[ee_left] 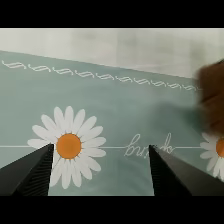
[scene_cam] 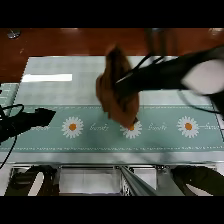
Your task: Fold the shirts.
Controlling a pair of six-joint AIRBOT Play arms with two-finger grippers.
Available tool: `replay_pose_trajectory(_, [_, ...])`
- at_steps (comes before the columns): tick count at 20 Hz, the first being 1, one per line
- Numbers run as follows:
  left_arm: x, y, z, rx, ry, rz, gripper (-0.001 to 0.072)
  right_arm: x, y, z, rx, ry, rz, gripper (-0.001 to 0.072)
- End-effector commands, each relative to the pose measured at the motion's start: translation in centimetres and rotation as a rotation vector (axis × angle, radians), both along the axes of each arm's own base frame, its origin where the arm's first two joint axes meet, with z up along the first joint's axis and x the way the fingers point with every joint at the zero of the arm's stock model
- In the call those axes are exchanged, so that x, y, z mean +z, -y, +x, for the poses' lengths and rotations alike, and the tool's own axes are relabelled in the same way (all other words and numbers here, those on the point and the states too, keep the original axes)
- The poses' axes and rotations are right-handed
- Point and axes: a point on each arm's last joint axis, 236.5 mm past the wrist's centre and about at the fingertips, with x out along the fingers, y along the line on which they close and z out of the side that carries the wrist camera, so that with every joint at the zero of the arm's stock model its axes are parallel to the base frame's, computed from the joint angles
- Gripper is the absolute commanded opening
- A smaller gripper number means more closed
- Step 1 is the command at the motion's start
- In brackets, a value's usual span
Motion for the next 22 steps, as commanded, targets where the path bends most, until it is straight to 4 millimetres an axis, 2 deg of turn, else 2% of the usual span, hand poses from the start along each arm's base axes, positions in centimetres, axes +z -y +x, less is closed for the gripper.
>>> replay_pose_trajectory(1, [-0.5,0.8,0.2,-0.008,-0.034,-0.047,0.0701,-11.7,-5.4,-2.8,0.011,-0.242,-0.068,0.0024])
replay_pose_trajectory(3, [-1.1,1.3,0.4,-0.020,-0.066,-0.062,0.0701,-15.0,-7.6,-3.6,-0.010,-0.367,-0.025,0.0027])
replay_pose_trajectory(4, [-1.7,1.7,0.4,-0.033,-0.088,-0.064,0.0701,-15.5,-8.3,-3.6,-0.020,-0.407,0.013,0.0169])
replay_pose_trajectory(5, [-2.2,2.2,0.4,-0.051,-0.113,-0.072,0.0701,-15.0,-8.5,-3.0,0.012,-0.403,0.040,0.0602])
replay_pose_trajectory(6, [-2.8,3.0,0.3,-0.075,-0.146,-0.085,0.0701,-14.0,-7.5,-1.7,0.030,-0.384,0.044,0.0616])
replay_pose_trajectory(8, [-4.5,4.3,0.2,-0.121,-0.220,-0.090,0.0701,-10.2,-2.7,1.9,-0.038,-0.404,0.053,0.0616])
replay_pose_trajectory(9, [-5.5,4.6,0.2,-0.131,-0.255,-0.089,0.0701,-7.8,0.9,3.8,-0.092,-0.389,0.061,0.0616])
replay_pose_trajectory(10, [-6.1,4.6,0.3,-0.140,-0.274,-0.083,0.0701,-6.0,5.2,5.3,-0.162,-0.353,0.047,0.0616])
replay_pose_trajectory(11, [-6.7,4.5,0.5,-0.152,-0.284,-0.071,0.0701,-4.8,10.4,6.4,-0.255,-0.313,0.002,0.0615])
replay_pose_trajectory(12, [-7.3,4.6,0.7,-0.150,-0.303,-0.079,0.0701,-4.3,15.4,6.5,-0.356,-0.286,-0.049,0.0615])
replay_pose_trajectory(13, [-7.5,5.3,0.6,-0.168,-0.328,-0.114,0.0701,-4.5,19.3,6.0,-0.439,-0.277,-0.087,0.0615])
replay_pose_trajectory(14, [-7.4,7.0,0.3,-0.231,-0.342,-0.177,0.0700,-5.3,22.4,4.7,-0.509,-0.290,-0.104,0.0615])
replay_pose_trajectory(15, [-6.7,9.2,0.1,-0.318,-0.330,-0.260,0.0700,-6.7,24.1,3.0,-0.554,-0.323,-0.104,0.0615])
replay_pose_trajectory(16, [-5.5,11.4,0.3,-0.404,-0.297,-0.366,0.0700,-8.5,25.0,1.0,-0.583,-0.365,-0.100,0.0614])
replay_pose_trajectory(17, [-4.7,12.7,0.8,-0.429,-0.277,-0.447,0.0700,-10.7,25.1,-1.2,-0.595,-0.413,-0.093,0.0614])
replay_pose_trajectory(19, [-4.7,14.4,1.5,-0.457,-0.273,-0.530,0.0700,-14.5,23.3,-5.5,-0.585,-0.523,-0.035,0.0614])
replay_pose_trajectory(22, [-8.5,16.1,0.6,-0.496,-0.379,-0.502,0.0700,-18.3,20.1,-9.7,-0.579,-0.654,0.108,0.0614])
